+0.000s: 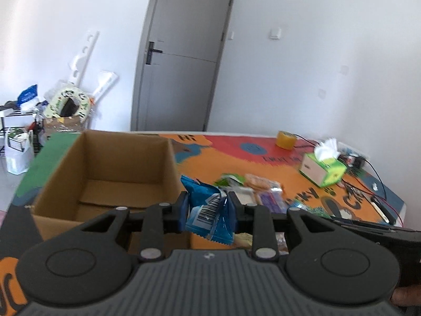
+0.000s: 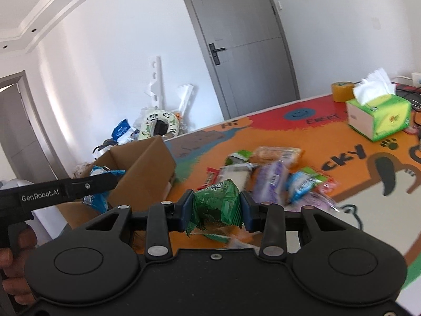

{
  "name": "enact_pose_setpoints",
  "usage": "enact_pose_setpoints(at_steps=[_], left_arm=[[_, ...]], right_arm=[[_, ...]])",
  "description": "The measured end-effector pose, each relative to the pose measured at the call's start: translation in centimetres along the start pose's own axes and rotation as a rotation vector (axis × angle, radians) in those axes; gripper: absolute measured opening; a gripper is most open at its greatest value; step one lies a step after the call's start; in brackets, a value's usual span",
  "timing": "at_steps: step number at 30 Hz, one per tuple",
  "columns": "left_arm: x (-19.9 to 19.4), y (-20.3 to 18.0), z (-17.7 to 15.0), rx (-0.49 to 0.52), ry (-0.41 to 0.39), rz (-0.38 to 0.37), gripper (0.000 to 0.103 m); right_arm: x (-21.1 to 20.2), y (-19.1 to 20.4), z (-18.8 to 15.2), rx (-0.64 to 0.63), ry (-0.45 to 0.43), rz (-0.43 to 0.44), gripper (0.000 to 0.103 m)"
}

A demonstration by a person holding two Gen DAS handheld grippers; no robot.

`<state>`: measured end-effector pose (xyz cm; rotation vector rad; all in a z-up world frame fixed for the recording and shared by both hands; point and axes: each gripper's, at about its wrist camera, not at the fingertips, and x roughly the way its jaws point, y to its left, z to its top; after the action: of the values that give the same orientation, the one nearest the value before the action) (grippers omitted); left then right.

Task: Organize snacks
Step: 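Carry green packet in right gripper while left carries blue packet toward box, then open right gripper over box dropping green packet while left releases blue packet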

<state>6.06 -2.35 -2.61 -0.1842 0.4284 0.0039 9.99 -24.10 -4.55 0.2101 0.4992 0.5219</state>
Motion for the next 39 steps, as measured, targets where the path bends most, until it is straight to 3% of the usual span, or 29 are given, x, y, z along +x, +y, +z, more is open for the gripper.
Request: enact_pose_setpoints(at_steps=[12, 32, 36, 39], left_arm=[[-0.3, 3.9, 1.7, -0.036, -0.036, 0.076, 0.030], [0.4, 9.2, 2.1, -0.121, -0.019, 0.169, 0.031], [-0.1, 10.0, 2.5, -0.144, -0.017, 0.177, 0.037], [-1.1, 10.5, 2.6, -0.161, -0.039, 0.194, 0.049]], right_arm=[[2.8, 3.1, 1.8, -0.039, -0.002, 0.058, 0.038], [7.4, 9.0, 4.1, -0.111, 0.009, 0.158, 0.038], [8.0, 10.6, 4.3, -0.125, 0.013, 0.190, 0.038], [8.5, 11.8, 4.4, -0.132, 0.019, 0.216, 0.038]])
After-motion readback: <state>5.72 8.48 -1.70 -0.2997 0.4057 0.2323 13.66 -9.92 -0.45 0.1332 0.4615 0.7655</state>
